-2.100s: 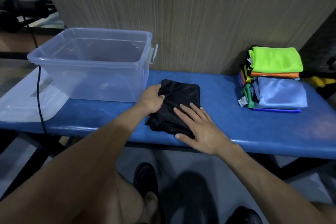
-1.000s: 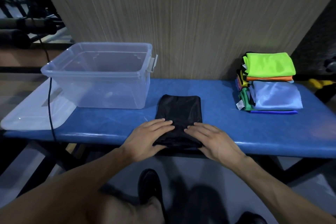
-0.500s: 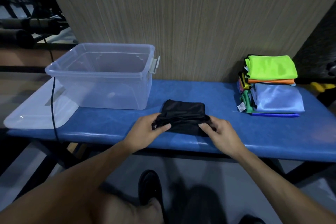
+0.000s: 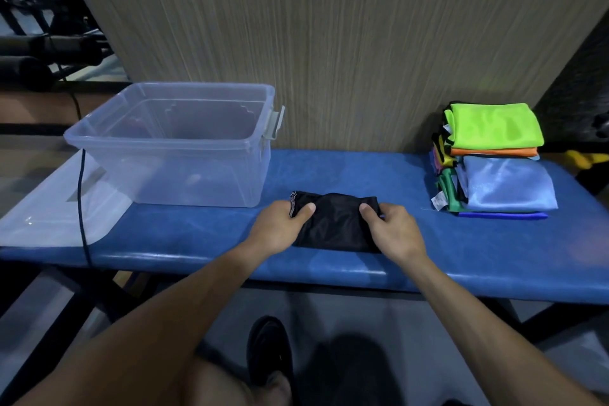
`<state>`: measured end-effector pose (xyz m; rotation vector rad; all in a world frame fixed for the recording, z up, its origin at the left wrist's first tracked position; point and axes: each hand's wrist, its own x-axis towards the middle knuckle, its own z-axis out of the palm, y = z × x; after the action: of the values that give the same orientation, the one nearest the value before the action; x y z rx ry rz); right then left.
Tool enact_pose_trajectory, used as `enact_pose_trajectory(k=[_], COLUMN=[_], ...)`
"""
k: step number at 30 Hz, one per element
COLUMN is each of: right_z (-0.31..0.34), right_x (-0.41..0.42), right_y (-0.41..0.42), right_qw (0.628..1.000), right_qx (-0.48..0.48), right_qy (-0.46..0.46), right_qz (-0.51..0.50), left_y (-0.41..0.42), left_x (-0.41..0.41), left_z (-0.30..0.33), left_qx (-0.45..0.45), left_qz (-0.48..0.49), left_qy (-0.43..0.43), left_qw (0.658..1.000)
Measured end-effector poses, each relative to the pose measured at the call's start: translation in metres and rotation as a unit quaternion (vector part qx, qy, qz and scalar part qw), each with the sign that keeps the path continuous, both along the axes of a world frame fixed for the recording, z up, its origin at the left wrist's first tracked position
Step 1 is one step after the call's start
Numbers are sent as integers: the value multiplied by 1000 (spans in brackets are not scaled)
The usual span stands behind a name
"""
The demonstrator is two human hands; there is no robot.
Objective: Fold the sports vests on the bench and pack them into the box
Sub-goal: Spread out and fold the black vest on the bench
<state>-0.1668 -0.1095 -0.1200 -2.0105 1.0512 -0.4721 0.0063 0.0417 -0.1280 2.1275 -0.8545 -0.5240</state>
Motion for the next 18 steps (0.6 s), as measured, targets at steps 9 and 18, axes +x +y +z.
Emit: enact_pose_trajectory(k=[9,18], right_z=[3,3], right_x=[19,26], right_y=[-14,-14], right_qw=[990,980], right_qx=[-26,-86], right_qy=[130,179], right_qz=[-38,-23], left_y=[-10,-6], left_x=[24,30], left_z=[11,13], left_qx=[39,14], left_qz=[29,54], left_qy=[22,70], left_qw=[999,996])
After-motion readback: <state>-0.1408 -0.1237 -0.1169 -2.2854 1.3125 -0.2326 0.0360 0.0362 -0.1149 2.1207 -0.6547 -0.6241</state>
